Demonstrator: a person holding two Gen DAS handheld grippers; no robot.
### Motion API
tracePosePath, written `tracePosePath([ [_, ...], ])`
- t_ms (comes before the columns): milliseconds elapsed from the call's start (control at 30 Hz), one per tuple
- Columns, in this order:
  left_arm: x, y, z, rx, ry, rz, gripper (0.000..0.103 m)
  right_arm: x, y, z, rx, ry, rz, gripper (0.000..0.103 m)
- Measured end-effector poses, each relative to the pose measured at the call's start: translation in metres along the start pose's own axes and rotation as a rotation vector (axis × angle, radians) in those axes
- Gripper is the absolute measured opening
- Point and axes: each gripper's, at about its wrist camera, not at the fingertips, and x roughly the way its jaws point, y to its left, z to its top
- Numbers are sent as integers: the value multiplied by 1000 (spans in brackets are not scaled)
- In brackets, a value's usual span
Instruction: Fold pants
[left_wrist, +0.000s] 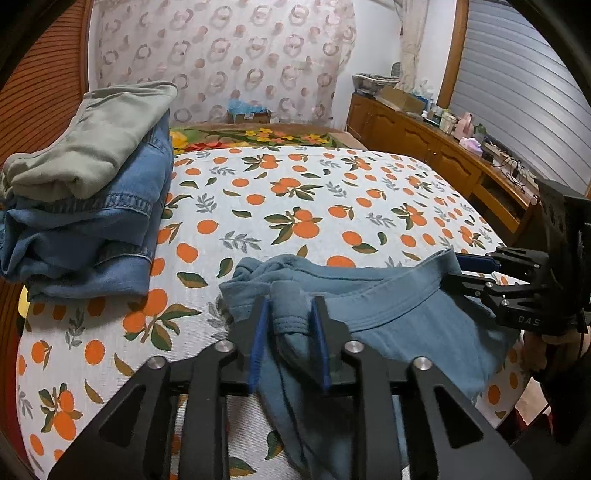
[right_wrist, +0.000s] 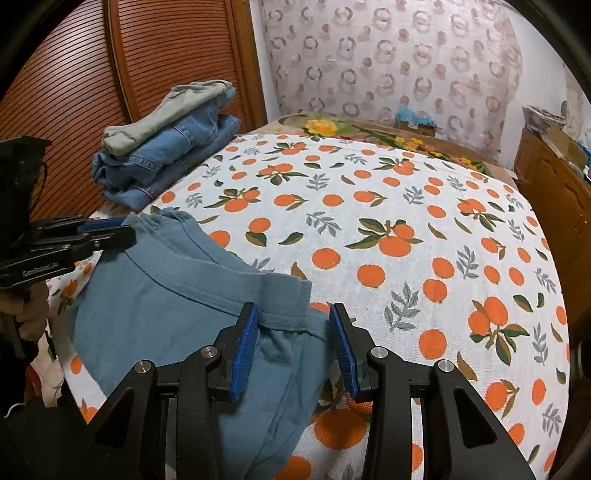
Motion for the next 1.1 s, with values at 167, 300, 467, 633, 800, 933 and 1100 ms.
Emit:
tracePosePath([
  [167,-7,3,0,-19,-21,-25,48,1,-2,-2,8,3,3,41],
  [300,-11,-1,-4,9,-37,-4,48,1,-2,-2,10,-1,3,41],
  [467,-7,-4,-5,30,-20,-3,48,-1,-4,2,18,-14,10,41],
  [633,0,-4,-9,38,3,-3,48,0,-2,5,12,-17,21,41],
  [800,1,-5,-11,39,10,-1,48,7,-3,7,22,0,48,41],
  [933,0,-5,-12,39,9,-3,48,10,-5,8,33,4,72,33],
  [1100,-2,-5,-12,42,4,-6,48,6,-4,7,23,-21,89,14],
])
